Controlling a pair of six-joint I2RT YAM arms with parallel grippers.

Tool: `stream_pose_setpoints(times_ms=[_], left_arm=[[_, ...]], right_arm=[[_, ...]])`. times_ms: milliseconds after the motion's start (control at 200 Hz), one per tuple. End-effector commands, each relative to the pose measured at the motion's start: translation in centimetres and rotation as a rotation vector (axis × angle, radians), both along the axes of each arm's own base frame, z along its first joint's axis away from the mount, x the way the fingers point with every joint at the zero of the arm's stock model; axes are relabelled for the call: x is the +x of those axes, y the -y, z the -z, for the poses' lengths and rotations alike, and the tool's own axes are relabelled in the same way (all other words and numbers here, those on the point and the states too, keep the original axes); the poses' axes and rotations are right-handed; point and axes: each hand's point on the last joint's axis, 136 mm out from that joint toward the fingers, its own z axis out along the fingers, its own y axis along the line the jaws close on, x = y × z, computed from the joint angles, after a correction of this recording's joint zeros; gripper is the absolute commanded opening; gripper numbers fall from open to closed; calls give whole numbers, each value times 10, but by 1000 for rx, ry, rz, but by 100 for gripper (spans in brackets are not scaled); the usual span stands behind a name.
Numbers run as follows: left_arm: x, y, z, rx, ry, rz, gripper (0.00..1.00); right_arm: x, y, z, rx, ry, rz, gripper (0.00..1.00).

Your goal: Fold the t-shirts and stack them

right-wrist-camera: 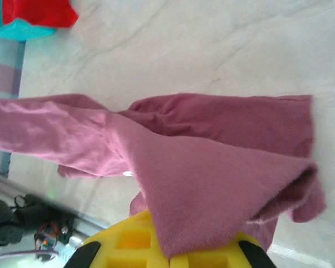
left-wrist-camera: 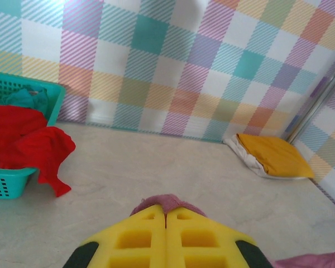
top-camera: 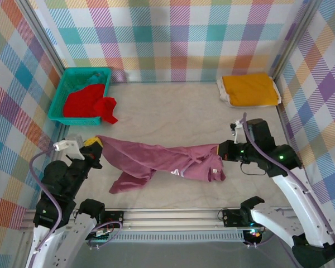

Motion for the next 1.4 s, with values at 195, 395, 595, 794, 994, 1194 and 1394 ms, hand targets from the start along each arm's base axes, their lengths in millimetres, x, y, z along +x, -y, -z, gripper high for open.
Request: stream_pose_setpoints(times_ms=[195,395,595,794,994,1194,1394], left_arm=[[-29,-2,-50,27,117,39,0],[-5,17,-22,32,35,106,0],[26,16,54,-4,-102,45,0],[35,3,88,-34,-134,-44,0],[39,3,101,-26,-168,-54,0],[44,7,116,-29,-220,-43,0],[45,8,126,-36,-255,-44,0]], right_arm=[[-12,42,-87,-125,265,55,4],[14,4,-17,-64,112,-33,4],[44,2,64,-46,-13,52,21],[62,-9,105,20,-116,11,7],[65,-17,126,36,-216,0,28],[39,-24,159,-139,-301,-124,31],[7,-44,179,-296,-249,-274,38]])
